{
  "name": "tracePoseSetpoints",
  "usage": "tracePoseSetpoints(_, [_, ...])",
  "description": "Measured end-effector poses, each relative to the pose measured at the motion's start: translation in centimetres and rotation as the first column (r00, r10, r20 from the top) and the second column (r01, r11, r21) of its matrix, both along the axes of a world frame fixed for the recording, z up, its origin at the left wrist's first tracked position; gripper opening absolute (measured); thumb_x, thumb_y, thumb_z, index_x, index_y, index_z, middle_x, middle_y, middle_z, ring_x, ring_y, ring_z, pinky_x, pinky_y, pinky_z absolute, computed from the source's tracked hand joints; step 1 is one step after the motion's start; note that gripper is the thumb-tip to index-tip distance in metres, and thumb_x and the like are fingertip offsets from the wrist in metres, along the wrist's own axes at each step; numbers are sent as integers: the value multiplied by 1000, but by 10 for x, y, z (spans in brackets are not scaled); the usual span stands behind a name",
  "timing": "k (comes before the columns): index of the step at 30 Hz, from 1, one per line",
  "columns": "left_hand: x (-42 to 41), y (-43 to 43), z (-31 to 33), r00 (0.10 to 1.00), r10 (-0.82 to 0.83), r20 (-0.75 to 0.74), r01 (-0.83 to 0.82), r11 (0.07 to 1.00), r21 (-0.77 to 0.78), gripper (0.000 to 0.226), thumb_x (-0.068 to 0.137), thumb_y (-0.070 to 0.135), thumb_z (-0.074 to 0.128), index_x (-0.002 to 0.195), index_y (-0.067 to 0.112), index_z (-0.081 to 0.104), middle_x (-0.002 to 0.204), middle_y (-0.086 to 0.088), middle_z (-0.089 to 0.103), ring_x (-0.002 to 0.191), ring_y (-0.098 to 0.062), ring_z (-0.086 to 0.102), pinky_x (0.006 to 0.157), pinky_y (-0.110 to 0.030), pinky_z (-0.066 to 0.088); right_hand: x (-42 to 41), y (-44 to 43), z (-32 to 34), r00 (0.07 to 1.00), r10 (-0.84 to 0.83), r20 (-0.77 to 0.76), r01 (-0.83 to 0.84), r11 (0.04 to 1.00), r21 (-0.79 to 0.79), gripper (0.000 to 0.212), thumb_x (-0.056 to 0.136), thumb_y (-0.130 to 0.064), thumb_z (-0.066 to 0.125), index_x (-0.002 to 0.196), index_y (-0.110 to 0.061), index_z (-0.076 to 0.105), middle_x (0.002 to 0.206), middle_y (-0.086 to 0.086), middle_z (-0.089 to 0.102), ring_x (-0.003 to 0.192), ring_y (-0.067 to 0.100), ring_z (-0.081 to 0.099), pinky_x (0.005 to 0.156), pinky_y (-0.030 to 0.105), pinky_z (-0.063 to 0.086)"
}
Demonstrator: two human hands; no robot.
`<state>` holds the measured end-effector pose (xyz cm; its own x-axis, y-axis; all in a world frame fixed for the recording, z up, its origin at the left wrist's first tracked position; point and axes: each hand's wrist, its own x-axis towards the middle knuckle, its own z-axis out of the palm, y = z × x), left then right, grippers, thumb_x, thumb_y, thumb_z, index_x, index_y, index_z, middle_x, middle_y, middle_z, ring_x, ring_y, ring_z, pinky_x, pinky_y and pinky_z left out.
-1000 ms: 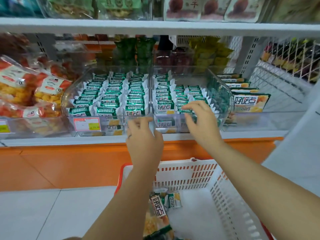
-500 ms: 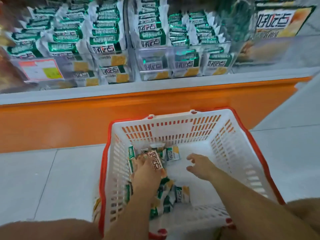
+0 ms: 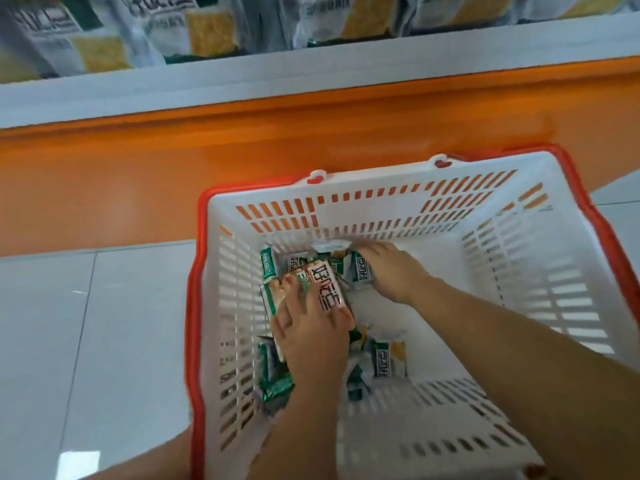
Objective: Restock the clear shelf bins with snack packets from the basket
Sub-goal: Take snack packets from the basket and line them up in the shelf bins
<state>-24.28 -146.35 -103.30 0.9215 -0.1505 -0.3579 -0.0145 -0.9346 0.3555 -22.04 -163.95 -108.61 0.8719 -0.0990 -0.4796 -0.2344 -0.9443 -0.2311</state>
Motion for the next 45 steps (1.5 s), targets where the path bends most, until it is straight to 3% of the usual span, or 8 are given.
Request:
tracePoseSetpoints(5, [-1,-1,-2,1000,-3,-31,4,999,42,54,91,40,37,143,29,36,157,0,18,142,-24,18,117,-45,12,-18,-1,-5,997,-40,-62,31,991,-132,57,89,-29,59,139,-22,33,133,10,41,122,29,37,93,39,41])
tracePoseSetpoints(11, [8,-4,14,988,-31,-154,42,997,63,52,94,34,44,143,29,31,158,0,13,143,-24,16,118,-43,13,-43,-3,14,943,-178,-281,168,984,-60,30,86,-19,65,110,-8,52,118,13,46,86,24,47,73,29,41])
tracePoseSetpoints(19, [28,-3,69,867,-229,-442,284,957,59,43,86,35,48,125,17,54,138,-9,47,115,-29,52,95,-40,47,-39,-5,120,932,-30,-361,49,998,44,30,83,-20,70,106,-2,68,111,12,66,95,23,61,82,32,48])
tracePoseSetpoints(23, [40,-12,127,902,-312,-299,311,949,-55,39,96,26,45,133,12,48,135,-7,50,106,-22,54,90,-30,45,-32,-2,208,974,42,-224,-20,995,102,10,84,-22,70,76,-20,64,82,-6,59,83,18,53,65,22,39])
tracePoseSetpoints(29, [65,-10,230,956,-280,86,290,948,-132,39,95,28,48,133,21,48,128,-4,57,97,-24,61,87,-41,53,-27,7,315,991,26,134,-42,993,114,19,81,-23,73,93,-18,60,95,-3,57,86,15,53,64,25,39])
tracePoseSetpoints(36, [100,10,301,882,-131,453,268,929,-254,44,94,24,49,138,19,44,144,-9,36,114,-31,52,91,-44,46,2,2,403,769,-66,636,-4,994,108,18,84,-19,71,93,-21,56,99,-8,55,94,10,49,73,21,32])
tracePoseSetpoints(40, [109,9,303,870,-185,456,349,885,-307,53,93,20,52,143,15,37,151,-7,25,125,-31,43,97,-47,43,26,-1,416,609,-92,788,58,996,71,16,86,-17,67,99,-18,58,99,-9,52,93,8,44,71,16,26])
tracePoseSetpoints(45, [120,0,302,866,-270,421,394,887,-241,59,95,29,52,147,19,28,158,-2,7,132,-32,38,103,-48,39,55,-3,405,632,-64,772,70,997,25,15,86,-12,67,99,-14,59,109,1,61,103,19,51,80,26,35])
